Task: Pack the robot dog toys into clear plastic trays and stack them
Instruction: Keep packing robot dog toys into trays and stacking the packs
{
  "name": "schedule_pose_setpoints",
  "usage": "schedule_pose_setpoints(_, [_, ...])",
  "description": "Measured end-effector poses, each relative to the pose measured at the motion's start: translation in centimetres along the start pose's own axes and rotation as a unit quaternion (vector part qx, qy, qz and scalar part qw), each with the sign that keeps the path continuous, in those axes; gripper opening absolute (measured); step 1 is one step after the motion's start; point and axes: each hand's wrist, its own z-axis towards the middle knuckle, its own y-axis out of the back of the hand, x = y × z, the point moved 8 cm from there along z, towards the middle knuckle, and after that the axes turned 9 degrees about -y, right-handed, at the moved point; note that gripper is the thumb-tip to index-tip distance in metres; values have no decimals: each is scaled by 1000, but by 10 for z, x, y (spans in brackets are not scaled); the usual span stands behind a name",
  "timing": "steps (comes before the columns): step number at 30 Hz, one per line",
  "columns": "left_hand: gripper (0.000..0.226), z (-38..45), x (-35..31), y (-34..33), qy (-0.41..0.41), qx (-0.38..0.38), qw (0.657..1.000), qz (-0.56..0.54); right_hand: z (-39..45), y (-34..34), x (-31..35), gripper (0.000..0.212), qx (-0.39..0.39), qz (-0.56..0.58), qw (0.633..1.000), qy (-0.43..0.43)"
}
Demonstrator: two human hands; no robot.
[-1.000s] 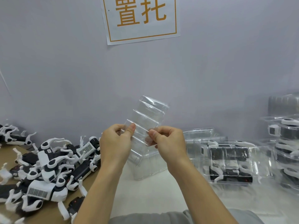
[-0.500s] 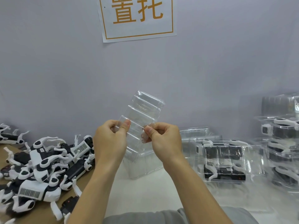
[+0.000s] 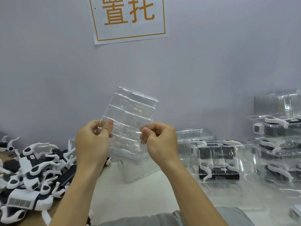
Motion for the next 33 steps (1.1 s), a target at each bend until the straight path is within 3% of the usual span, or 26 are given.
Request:
schedule_pose_setpoints(11, [24,3,6,1,-9,15,1000,-15,2,1,-5,29,24,35,999,-5])
schedule_pose_setpoints(15, [16,3,8,-5,-14,42,999,-21,2,-1,-11,26,25,44,999,-18])
schedule_pose_setpoints(23, [20,-1,-10,-15,-134,85,981,114,-1,-7,-12,20,22,42,999,8])
schedule_pose_setpoints(27, [41,-8,-12,-28,-160,147,967,135,-1,-7,-10,20,29,37,999,14])
schedule_pose_setpoints(31, [93,-15,-5,-35,-134,194,963,131,-1,-6,-7,20,31,42,998,20])
schedule_pose_setpoints(33, [97,-13,-3,-33,-141,192,961,143,0,-5,-6,22,36,33,999,24])
